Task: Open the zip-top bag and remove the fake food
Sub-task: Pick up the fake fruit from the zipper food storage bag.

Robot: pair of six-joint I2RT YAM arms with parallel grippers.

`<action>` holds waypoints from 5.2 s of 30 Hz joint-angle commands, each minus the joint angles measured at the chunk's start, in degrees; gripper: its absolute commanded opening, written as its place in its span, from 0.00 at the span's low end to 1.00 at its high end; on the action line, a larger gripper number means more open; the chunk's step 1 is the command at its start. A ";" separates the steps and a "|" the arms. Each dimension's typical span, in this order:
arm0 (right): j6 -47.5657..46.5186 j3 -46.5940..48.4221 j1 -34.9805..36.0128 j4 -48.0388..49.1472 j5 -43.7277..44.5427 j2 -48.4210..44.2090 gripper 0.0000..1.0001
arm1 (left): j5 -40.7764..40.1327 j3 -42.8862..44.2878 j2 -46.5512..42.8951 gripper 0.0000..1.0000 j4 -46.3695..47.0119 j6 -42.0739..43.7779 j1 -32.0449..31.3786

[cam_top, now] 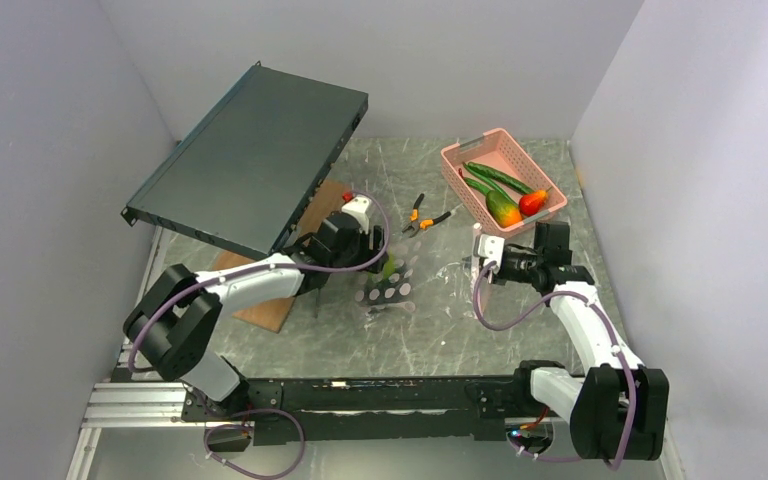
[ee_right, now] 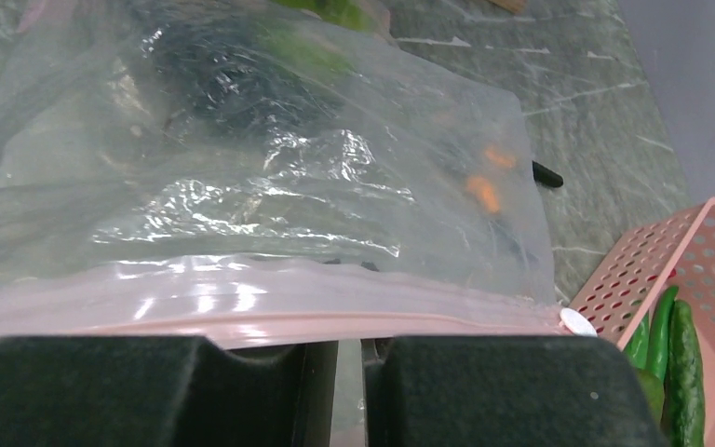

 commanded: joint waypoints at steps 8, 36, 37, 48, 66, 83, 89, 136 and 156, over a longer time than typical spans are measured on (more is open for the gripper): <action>4.61 -0.99 1.68 6.53 3.03 1.62 0.15 | 8.97 6.63 7.58 0.73 1.65 -2.81 4.51; -11.10 0.18 9.26 -8.20 1.74 5.50 0.34 | 27.43 -4.91 9.59 0.02 19.27 -11.02 4.43; -11.21 0.25 9.61 -8.64 1.31 5.55 0.36 | 27.40 -5.14 9.17 0.00 19.55 -11.27 4.39; -2.23 -0.30 16.20 -4.78 3.22 6.95 0.43 | 26.60 -2.23 10.91 0.00 22.12 -14.31 1.52; 2.81 -0.45 20.39 0.12 10.89 8.17 0.40 | 18.23 5.84 2.02 0.48 4.43 -4.35 -1.10; -13.70 -0.54 19.58 -11.31 6.33 7.74 0.29 | 4.22 -2.66 -11.65 0.55 -8.09 -3.52 -9.94; -16.12 -1.11 22.21 -10.85 8.04 7.92 0.42 | 1.60 -11.99 -15.42 0.58 -4.57 -9.92 -10.40; -12.70 -0.63 34.19 -6.81 17.04 11.28 0.41 | 19.18 -18.04 0.76 0.00 17.29 -15.47 -5.95; -8.39 -1.47 40.76 -0.57 29.71 16.60 0.40 | 20.71 -16.75 2.14 0.00 18.47 -15.73 -6.11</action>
